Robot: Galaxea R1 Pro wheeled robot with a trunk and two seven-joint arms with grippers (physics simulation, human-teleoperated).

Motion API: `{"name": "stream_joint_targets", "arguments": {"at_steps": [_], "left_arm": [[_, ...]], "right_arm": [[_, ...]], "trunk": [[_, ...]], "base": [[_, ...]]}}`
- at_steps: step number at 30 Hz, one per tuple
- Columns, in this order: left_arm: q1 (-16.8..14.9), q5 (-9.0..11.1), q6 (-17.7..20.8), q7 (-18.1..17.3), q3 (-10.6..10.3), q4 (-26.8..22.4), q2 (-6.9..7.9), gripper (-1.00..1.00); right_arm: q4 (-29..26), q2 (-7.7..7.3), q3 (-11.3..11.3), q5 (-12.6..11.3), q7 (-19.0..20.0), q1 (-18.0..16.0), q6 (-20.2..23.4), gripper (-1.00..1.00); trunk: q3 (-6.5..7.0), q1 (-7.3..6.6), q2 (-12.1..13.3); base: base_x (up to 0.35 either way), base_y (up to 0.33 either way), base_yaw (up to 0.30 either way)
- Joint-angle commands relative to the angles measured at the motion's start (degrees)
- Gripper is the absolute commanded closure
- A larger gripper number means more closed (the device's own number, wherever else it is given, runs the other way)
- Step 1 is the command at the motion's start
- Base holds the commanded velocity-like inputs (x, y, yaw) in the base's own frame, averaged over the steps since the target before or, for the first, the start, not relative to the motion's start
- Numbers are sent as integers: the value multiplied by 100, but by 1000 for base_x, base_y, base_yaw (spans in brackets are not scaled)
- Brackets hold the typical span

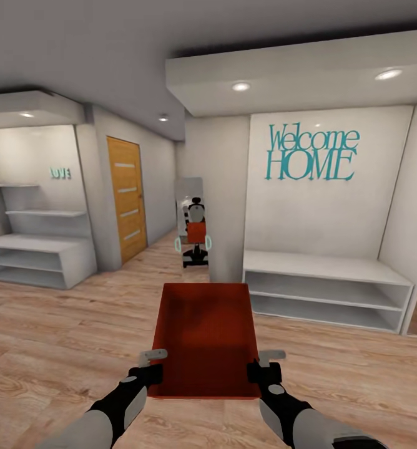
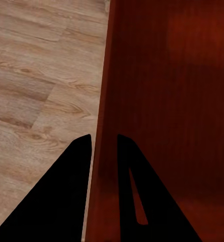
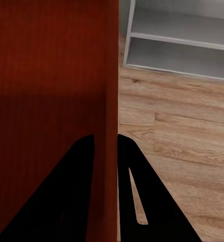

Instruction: Move the two storage containers from the living room to the garage. In the garage, place one container on the floor and stack the other container on top of it (either order is fine).

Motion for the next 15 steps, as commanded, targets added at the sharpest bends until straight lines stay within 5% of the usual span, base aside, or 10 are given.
{"name": "stream_joint_targets", "arguments": {"at_steps": [1, 15], "left_arm": [[3, -10, 6, 213, -34, -4, 25, 100], [3, -10, 6, 213, -34, -7, 31, 100]], "right_arm": [[-292, 5, -536, -23, 75, -10, 22, 100], [-292, 6, -536, -23, 75, -10, 21, 100]], "trunk": [[-9, 4, -6], [-9, 4, -6]], "base": [[321, 0, 0], [321, 0, 0]]}}
